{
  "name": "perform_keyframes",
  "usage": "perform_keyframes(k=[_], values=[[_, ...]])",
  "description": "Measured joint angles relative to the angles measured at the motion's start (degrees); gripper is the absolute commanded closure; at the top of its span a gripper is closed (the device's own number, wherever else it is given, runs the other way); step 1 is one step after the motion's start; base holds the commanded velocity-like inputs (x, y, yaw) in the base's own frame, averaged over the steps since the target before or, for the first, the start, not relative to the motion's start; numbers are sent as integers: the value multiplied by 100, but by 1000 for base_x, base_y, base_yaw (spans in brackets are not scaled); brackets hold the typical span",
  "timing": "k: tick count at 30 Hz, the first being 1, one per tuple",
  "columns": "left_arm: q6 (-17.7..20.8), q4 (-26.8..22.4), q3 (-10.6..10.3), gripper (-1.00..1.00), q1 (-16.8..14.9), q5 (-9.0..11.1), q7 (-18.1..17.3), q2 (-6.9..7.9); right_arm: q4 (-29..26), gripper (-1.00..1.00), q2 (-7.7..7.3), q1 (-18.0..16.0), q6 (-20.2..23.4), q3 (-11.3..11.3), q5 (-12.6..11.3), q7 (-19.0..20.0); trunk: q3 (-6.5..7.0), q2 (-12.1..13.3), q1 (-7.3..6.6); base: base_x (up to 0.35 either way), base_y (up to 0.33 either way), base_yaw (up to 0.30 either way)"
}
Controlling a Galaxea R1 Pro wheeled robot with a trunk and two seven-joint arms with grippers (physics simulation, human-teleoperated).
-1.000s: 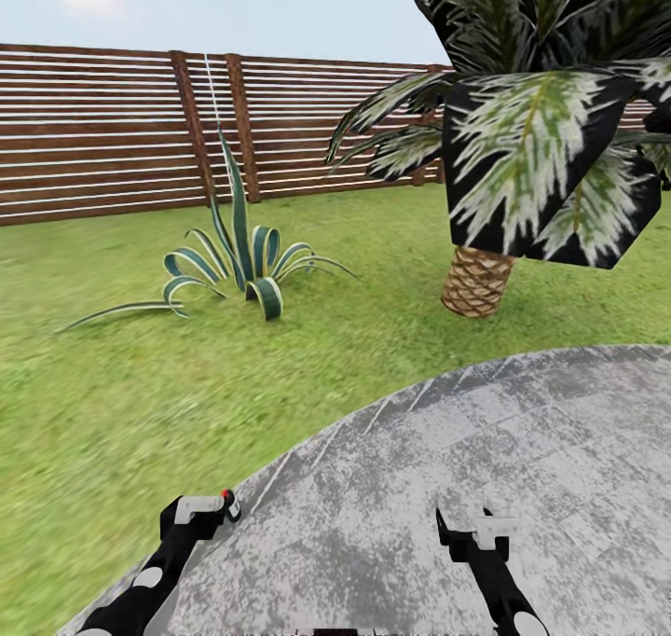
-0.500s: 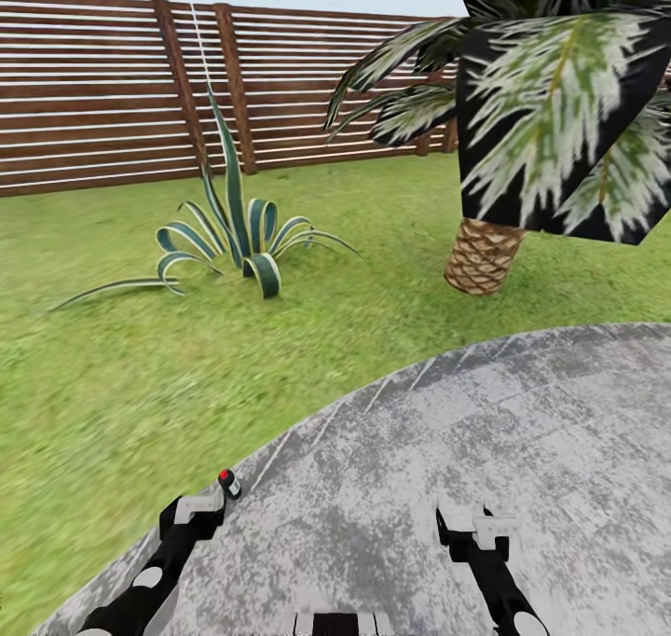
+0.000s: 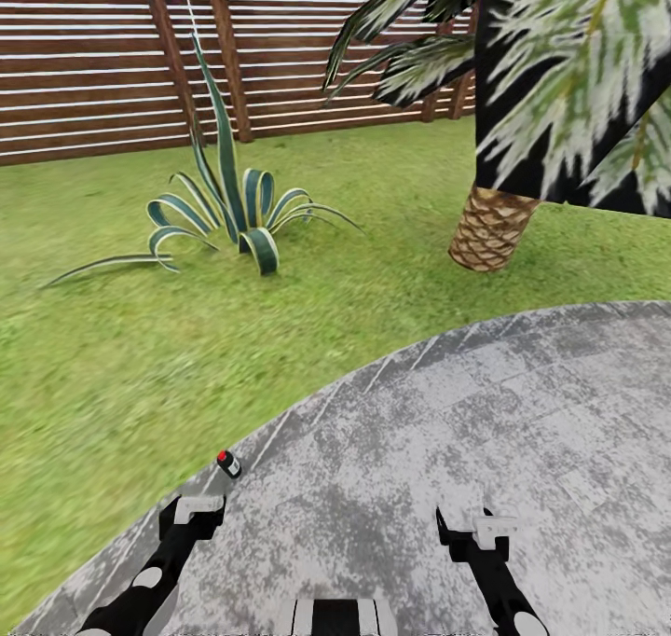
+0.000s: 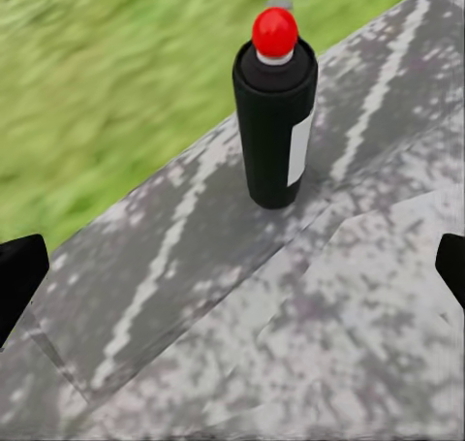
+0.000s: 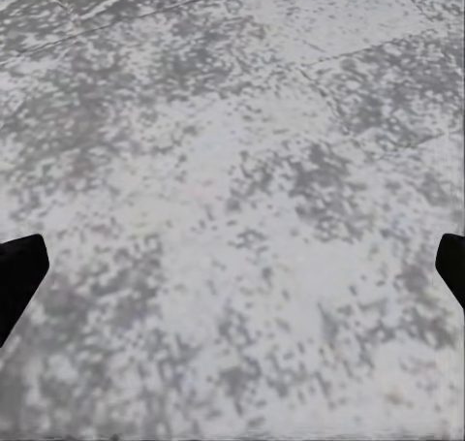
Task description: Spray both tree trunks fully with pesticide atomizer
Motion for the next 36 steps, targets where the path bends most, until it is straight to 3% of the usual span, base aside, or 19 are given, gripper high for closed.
perform_keyframes(k=[7,13,36], values=[[1,0,0,-100,0,0,0,0,4,-100,-1,0,-6,0,0,0,-219,-9,18,0,0,0],[-1,0,0,-100,0,0,-4,0,7,-100,-4,0,-6,0,0,0,-275,-10,18,0,0,0],[-12,0,0,-100,0,0,12,0,16,-100,-5,0,1,0,2,0,-300,-10,18,127,-41,0]])
